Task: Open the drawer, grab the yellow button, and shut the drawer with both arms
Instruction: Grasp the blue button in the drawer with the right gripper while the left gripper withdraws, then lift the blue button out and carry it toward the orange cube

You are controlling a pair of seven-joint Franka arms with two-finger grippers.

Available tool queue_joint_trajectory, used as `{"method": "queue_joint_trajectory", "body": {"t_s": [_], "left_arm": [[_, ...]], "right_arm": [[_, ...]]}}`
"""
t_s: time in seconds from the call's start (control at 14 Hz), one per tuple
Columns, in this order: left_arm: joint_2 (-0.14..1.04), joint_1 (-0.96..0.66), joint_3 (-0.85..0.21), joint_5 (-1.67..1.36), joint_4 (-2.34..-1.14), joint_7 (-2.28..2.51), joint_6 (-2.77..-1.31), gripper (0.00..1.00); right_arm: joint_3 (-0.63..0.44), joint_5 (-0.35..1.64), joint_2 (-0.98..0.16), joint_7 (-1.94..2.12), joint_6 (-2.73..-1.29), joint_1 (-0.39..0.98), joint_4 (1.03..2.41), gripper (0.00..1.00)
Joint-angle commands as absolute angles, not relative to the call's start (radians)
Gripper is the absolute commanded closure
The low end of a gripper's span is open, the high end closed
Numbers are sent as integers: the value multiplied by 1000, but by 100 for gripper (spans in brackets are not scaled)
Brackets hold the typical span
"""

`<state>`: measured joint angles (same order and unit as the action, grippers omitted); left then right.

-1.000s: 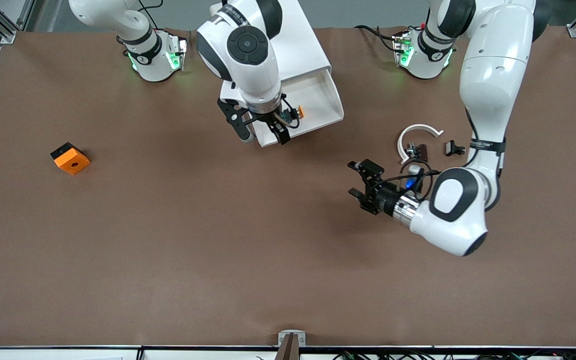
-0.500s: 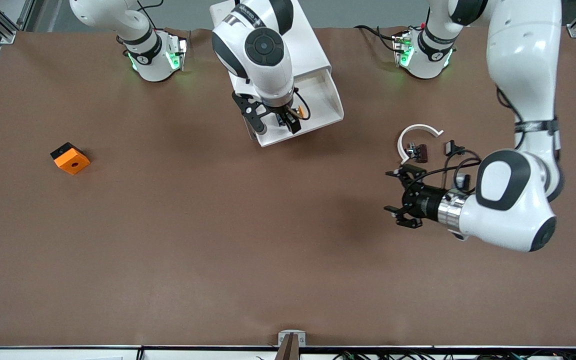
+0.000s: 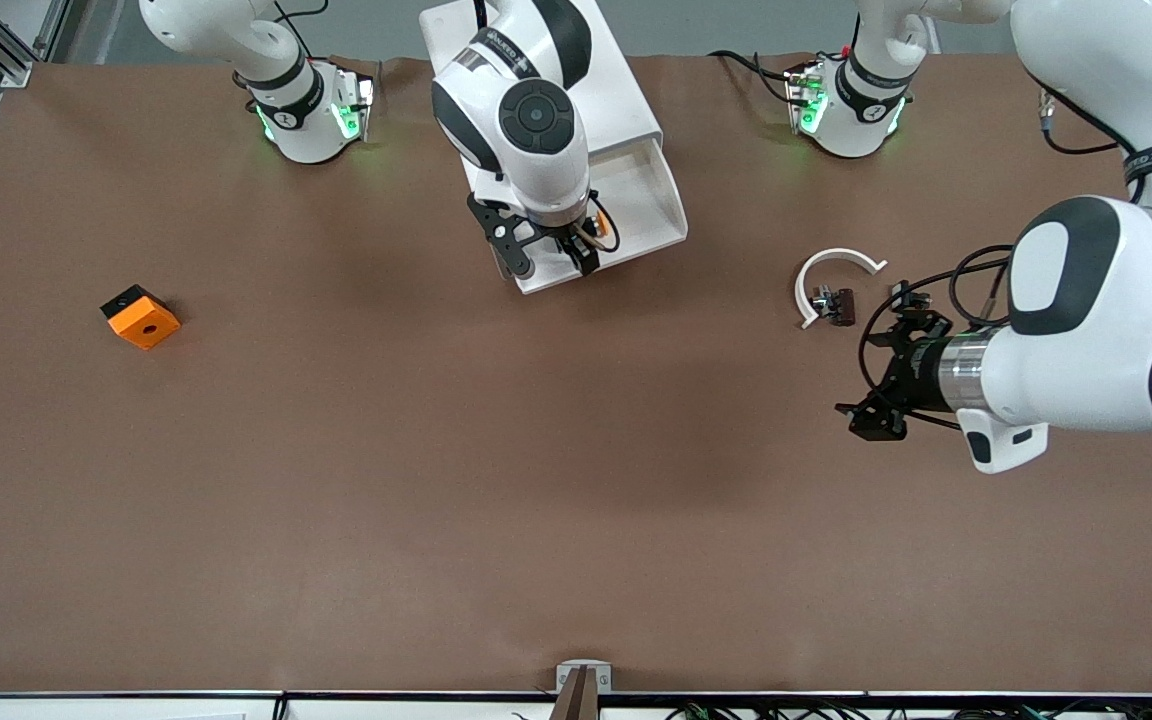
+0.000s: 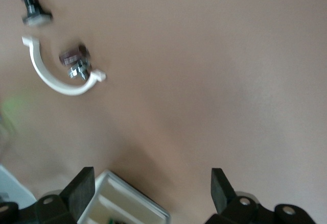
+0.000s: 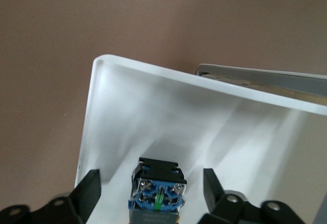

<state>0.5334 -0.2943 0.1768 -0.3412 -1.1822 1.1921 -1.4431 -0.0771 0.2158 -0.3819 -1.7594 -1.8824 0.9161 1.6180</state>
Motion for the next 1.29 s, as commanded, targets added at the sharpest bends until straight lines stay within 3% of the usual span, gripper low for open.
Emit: {"method": "queue_joint_trajectory", "body": {"t_s": [0.0, 0.07, 0.14, 0.5, 0.71, 0.86, 1.0, 1.21], "left_arm": [[508, -302, 181, -285, -1210, 1125, -1460, 0], [477, -302, 181, -284, -1212, 1108, -1460, 0], [453, -302, 183, -282, -1215, 1077, -1460, 0], [405, -308, 172, -198, -1221, 798, -1468, 0], [396, -310, 118, -166, -1247, 796, -1474, 0], [400, -310, 69, -149, -1253, 796, -1480, 0], [402, -308, 14, -155, -1293, 798, -1532, 0], [364, -310, -67, -149, -1458, 798, -1682, 0]], "right_arm": [[-83, 236, -383, -1772, -1879, 920, 1605, 67], [-83, 236, -383, -1772, -1879, 920, 1602, 77], [-83, 235, -383, -1772, -1879, 920, 1600, 80], [-92, 235, -367, -1770, -1818, 875, 1527, 79], [-89, 238, -367, -1677, -1543, 728, 1341, 79], [-94, 236, -353, -1404, -1381, 631, 1298, 79], [-92, 227, -305, -1086, -1356, 499, 1311, 79], [-92, 169, -314, -633, -1365, 300, 1328, 79]]}}
